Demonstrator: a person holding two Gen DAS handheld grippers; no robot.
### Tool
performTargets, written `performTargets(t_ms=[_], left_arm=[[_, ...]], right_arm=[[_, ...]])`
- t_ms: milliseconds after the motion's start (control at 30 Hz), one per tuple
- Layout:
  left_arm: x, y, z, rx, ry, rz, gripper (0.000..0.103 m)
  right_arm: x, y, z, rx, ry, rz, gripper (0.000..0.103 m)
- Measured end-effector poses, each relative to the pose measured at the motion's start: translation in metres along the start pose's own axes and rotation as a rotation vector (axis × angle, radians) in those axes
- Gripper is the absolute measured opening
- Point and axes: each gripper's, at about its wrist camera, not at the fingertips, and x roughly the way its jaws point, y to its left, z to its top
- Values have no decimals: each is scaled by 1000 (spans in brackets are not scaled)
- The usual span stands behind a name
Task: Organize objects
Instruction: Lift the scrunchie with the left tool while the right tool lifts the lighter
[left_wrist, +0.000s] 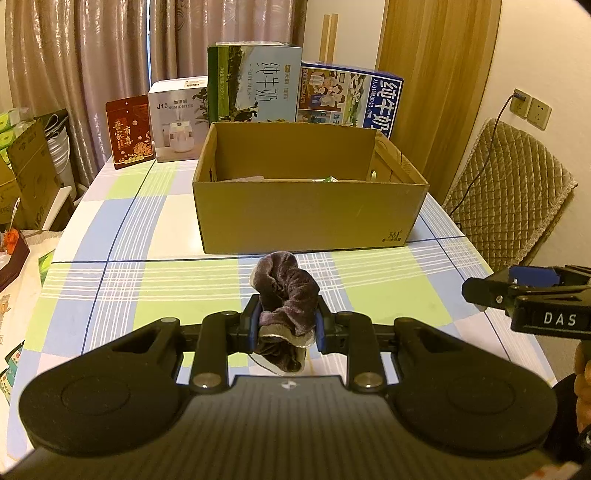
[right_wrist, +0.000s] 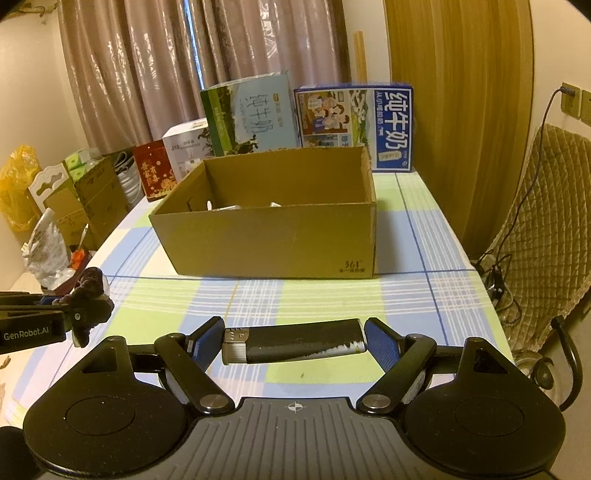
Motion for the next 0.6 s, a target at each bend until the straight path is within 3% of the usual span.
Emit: performTargets(t_ms=[600], left_arm=[[19, 0, 23, 17, 1, -14, 23]], right_arm=[[13, -11, 31, -28, -7, -5, 79]])
